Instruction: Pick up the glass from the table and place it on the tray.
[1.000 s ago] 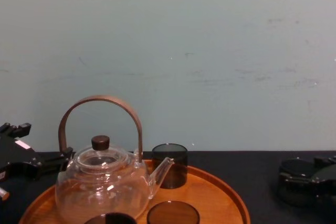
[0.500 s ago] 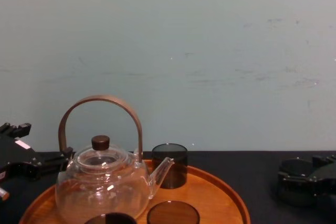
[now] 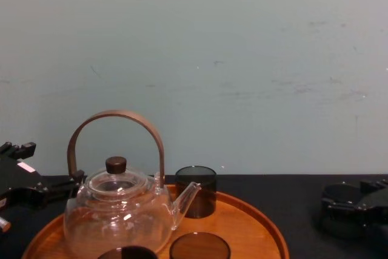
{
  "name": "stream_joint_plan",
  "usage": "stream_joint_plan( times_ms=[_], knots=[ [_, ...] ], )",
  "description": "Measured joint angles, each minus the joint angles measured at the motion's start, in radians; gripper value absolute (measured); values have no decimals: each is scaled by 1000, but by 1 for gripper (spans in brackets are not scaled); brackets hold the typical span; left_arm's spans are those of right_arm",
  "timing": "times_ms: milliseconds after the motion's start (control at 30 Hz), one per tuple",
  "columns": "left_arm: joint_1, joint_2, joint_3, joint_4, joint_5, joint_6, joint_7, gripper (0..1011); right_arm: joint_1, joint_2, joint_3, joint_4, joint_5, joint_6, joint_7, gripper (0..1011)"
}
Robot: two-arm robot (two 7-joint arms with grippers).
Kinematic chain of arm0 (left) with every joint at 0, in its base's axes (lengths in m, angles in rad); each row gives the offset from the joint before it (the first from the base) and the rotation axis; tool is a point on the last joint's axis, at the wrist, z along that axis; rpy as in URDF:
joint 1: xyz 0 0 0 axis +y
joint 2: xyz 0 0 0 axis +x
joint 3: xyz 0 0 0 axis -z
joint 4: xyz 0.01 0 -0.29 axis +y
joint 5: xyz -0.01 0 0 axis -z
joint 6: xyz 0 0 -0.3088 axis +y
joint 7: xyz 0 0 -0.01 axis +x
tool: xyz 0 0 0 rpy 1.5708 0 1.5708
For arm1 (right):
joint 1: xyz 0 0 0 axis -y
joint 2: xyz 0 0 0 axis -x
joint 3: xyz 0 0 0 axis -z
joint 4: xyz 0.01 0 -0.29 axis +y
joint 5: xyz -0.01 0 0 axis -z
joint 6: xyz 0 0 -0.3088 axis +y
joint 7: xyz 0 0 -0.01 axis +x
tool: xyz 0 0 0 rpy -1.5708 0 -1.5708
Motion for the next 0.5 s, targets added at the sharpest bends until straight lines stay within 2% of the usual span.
stream_joint_plan(
  times_ms=[133, 500],
  knots=[
    [0, 0, 0, 0, 0, 0, 0, 1009, 0, 0, 0, -1, 1, 0, 0, 916],
    [0, 0, 0, 0, 0, 0, 0, 1009, -1, 1, 0, -1, 2, 0, 0, 914]
  ],
)
